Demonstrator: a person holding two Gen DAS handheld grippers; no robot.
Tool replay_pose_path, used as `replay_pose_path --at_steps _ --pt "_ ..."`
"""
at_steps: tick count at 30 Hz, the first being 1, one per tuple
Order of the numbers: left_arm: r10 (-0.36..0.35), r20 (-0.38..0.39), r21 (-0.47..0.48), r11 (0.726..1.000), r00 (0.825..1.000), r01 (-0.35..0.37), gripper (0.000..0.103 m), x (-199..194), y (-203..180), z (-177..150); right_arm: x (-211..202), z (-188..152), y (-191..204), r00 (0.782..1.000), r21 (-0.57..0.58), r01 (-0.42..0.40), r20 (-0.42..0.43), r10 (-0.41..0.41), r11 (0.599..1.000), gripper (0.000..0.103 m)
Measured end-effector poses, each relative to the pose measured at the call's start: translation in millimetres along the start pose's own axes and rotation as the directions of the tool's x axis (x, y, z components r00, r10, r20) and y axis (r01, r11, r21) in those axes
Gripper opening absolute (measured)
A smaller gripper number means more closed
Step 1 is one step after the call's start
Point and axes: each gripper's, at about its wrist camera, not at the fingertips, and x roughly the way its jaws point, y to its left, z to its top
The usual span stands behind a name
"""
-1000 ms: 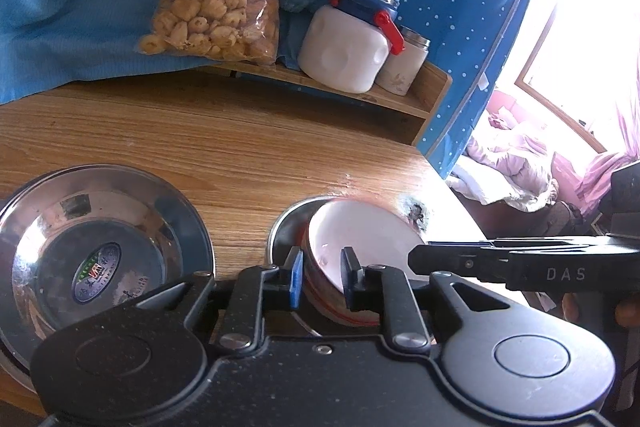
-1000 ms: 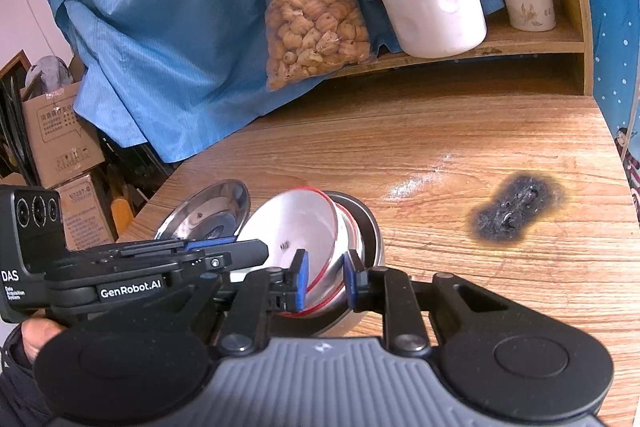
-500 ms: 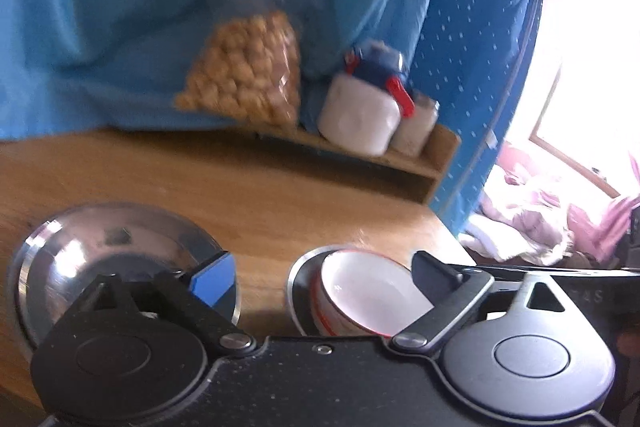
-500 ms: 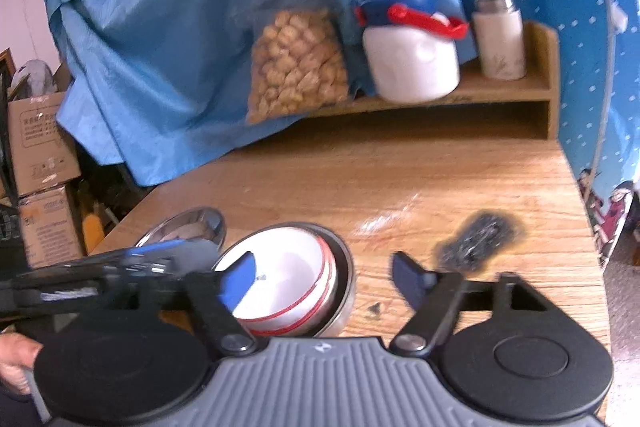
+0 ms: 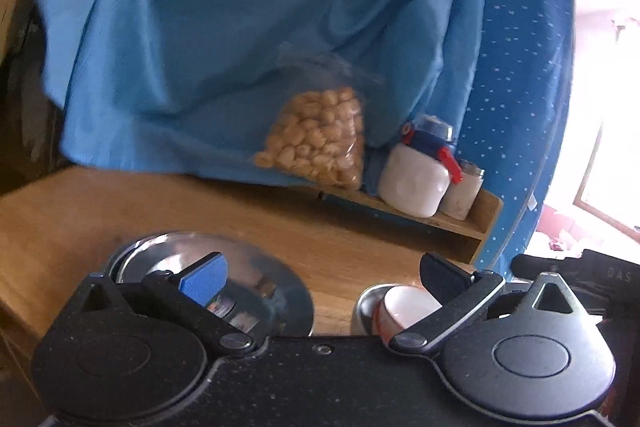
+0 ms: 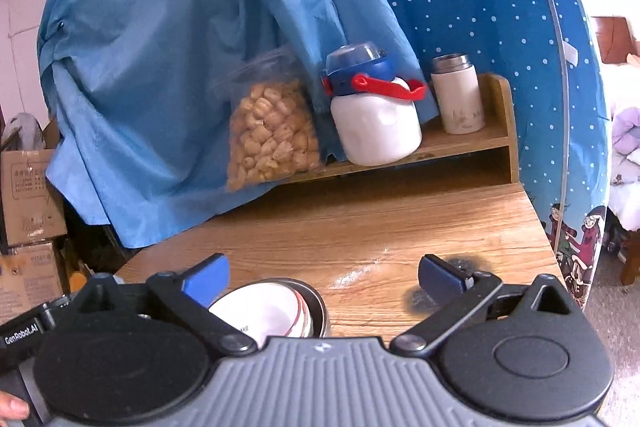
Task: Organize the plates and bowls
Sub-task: 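Move both grippers to the rim of the steel bowl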
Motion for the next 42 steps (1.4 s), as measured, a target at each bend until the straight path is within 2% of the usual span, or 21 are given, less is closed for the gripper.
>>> replay_pose_path --at_steps 2,4,7,19,23,28,35,40,42 --pt "0.01 -0.027 0.0 1.0 1.0 -0.01 0.102 8 5 -1 2 3 1 1.0 -0.006 0.008 -0.007 -0.008 1.0 0.103" --pt "0.03 -0.063 0.011 1.0 0.998 -0.029 0.102 17 7 -1 6 5 5 0.998 -0.022 0.052 -0.016 -0.052 0.998 0.103" --pt "0.02 -0.09 0.024 1.0 0.996 -0.018 0.102 23 11 -2 13 2 11 0.995 -0.054 0.092 -0.037 -0.094 0.994 0.103" --pt "-0.015 -0.139 0.047 0.999 0.99 0.022 0.102 23 1 -7 27 4 8 0.976 -0.128 0.17 -0.117 -0.185 0.977 0.103" --pt "-0.019 -0.166 0.064 0.997 0.986 0.03 0.102 19 -4 -12 27 3 4 0.971 -0.144 0.169 -0.143 -0.189 0.975 0.103" --pt "-0.022 -0.219 0.086 0.995 0.975 0.042 0.102 20 -13 -19 31 -1 1 0.959 -0.158 0.149 -0.216 -0.181 0.976 0.103" --pt "-0.006 -0.255 0.073 0.997 0.967 0.025 0.102 26 -22 -23 21 -1 2 0.951 -0.228 0.163 -0.224 -0.215 0.96 0.103" --pt "0.021 -0.252 0.089 0.996 0.967 0.001 0.102 27 -35 -23 19 1 -2 0.949 -0.233 0.151 -0.237 -0.207 0.961 0.103" --pt "0.004 -0.253 0.09 0.996 0.967 0.02 0.102 27 -42 -23 20 1 -4 0.953 -0.233 0.14 -0.233 -0.196 0.962 0.103"
